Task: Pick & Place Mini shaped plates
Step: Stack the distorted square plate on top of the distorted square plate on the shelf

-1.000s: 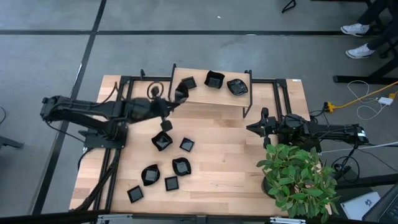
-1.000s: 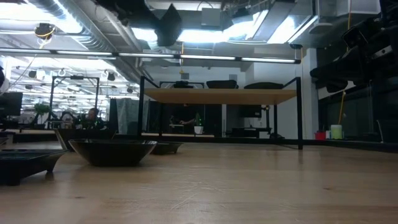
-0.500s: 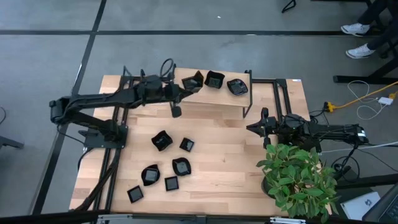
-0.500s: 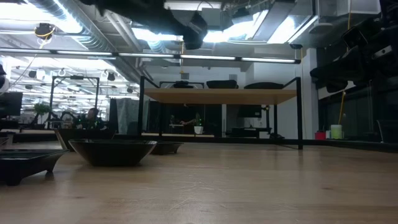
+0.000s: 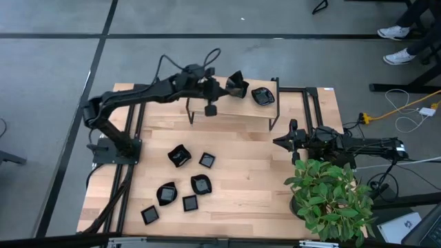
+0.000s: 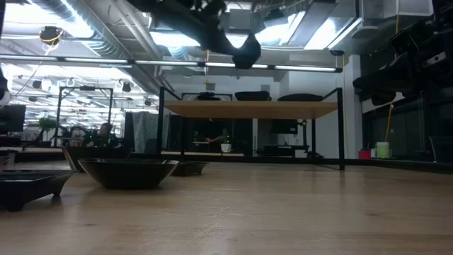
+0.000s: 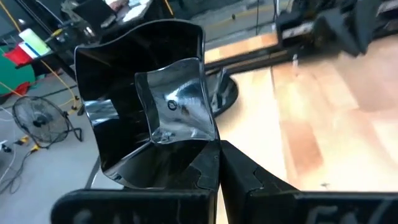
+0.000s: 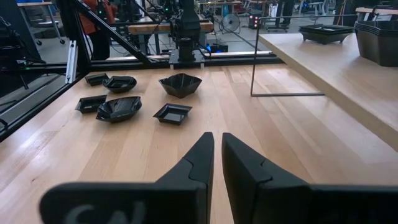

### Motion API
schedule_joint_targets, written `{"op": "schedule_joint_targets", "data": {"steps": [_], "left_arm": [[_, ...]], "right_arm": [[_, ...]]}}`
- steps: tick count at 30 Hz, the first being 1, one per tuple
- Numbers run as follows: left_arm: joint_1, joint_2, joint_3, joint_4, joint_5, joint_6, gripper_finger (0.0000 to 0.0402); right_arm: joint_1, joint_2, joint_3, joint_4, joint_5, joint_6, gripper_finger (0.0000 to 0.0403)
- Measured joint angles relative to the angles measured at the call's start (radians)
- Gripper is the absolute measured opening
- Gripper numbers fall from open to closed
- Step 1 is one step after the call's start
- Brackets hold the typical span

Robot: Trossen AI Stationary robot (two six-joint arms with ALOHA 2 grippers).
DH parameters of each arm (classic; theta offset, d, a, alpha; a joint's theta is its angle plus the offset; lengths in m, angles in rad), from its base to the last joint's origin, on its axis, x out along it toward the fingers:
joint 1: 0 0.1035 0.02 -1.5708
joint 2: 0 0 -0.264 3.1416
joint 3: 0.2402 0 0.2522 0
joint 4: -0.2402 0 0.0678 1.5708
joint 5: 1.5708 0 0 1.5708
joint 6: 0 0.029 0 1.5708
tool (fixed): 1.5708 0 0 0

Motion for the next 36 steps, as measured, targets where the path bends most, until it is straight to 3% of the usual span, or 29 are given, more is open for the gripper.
{"op": "schedule_joint_targets", "data": {"steps": [5, 11, 15, 23, 36], "left_arm": [[0.016, 0.086, 0.082, -0.069, -0.006, 0.076, 0.0002], [0.029, 0.150, 0.097, -0.077, -0.053, 0.172, 0.0002], [0.027, 0.159, 0.097, -0.075, -0.142, 0.213, 0.0003], [0.026, 0.159, 0.097, -0.074, -0.139, 0.223, 0.0006], [0.026, 0.159, 0.097, -0.074, -0.154, 0.233, 0.0050]], "right_arm": [[0.000, 0.000, 0.000, 0.000, 0.000, 0.000, 0.0034], [0.000, 0.000, 0.000, 0.000, 0.000, 0.000, 0.0034], [0.000, 0.000, 0.000, 0.000, 0.000, 0.000, 0.0034], [0.000, 0.000, 0.000, 0.000, 0.000, 0.000, 0.0034], [0.000, 0.000, 0.000, 0.000, 0.000, 0.000, 0.0034]]}}
